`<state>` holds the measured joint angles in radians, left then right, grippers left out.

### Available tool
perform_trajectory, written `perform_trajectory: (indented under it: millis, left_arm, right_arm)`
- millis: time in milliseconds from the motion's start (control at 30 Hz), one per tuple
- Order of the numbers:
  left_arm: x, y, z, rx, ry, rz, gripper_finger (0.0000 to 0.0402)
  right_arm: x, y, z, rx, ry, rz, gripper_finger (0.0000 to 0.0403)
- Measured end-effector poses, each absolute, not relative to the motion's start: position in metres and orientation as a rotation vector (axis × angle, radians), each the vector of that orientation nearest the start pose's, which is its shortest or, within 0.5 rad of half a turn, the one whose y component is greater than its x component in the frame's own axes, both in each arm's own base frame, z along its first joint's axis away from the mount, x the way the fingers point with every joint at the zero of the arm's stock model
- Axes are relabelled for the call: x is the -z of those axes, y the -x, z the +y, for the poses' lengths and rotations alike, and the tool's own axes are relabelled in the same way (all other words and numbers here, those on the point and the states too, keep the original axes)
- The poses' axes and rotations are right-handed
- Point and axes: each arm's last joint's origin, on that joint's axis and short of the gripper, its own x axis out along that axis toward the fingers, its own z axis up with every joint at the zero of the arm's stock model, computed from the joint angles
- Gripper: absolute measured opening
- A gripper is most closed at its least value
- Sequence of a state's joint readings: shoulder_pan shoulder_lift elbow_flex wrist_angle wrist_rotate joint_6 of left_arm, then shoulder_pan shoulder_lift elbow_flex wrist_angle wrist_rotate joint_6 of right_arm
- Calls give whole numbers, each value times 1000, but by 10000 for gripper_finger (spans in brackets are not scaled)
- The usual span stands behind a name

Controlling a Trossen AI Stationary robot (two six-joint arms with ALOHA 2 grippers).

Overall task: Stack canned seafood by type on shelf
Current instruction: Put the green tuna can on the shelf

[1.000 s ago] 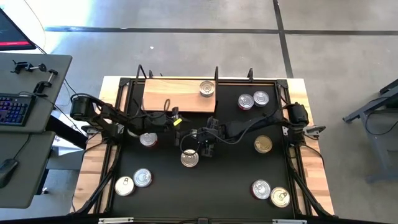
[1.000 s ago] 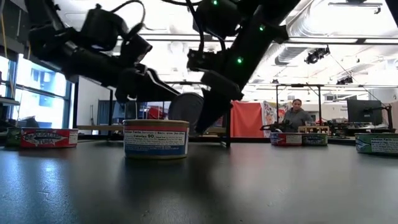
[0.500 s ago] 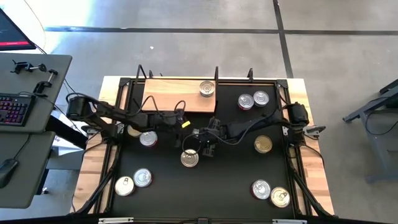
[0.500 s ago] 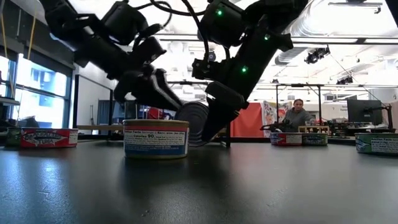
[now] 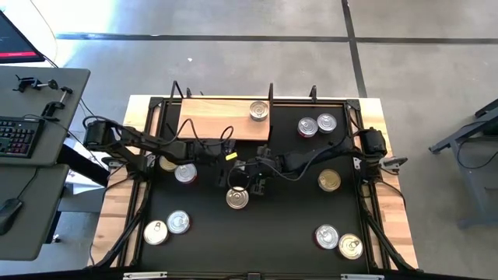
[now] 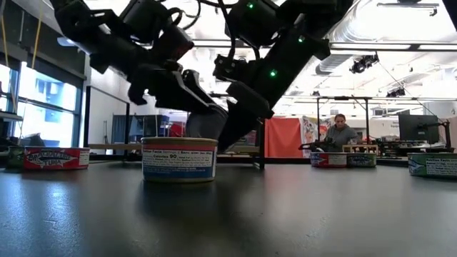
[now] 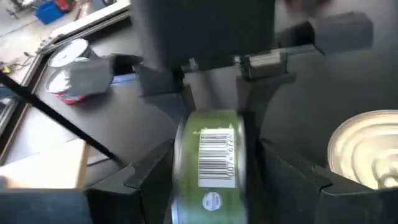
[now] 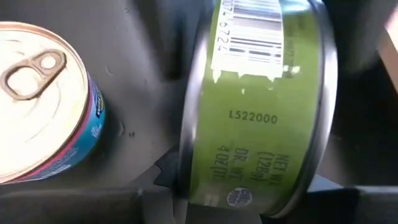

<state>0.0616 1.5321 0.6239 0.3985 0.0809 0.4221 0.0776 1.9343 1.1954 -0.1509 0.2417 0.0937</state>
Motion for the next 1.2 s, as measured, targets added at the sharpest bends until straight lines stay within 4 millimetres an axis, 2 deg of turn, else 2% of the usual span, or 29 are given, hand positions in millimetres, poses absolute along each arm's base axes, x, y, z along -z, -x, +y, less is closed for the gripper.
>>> perform_trajectory:
  millis: [167,333,567,733,967,1200]
  left_arm:
    - [-157,-295,16,135,-391,505,194]
    - [-159,-294,16,132,-373,494,119]
    - [-157,-291,21,119,-356,484,119]
    - [-147,-278,29,148,-312,391,119]
    - [-147,-268,33,164,-273,261,119]
    - [-150,-268,32,161,-259,234,119]
  right_arm:
    - [-156,-397,24,189,58,849,126]
    - [-156,-397,24,166,88,857,128]
    - [-151,-391,26,182,83,897,130]
    - [-140,-381,38,215,81,785,131]
    - [-154,-367,47,205,62,650,132]
    - [-171,-365,42,156,43,599,143]
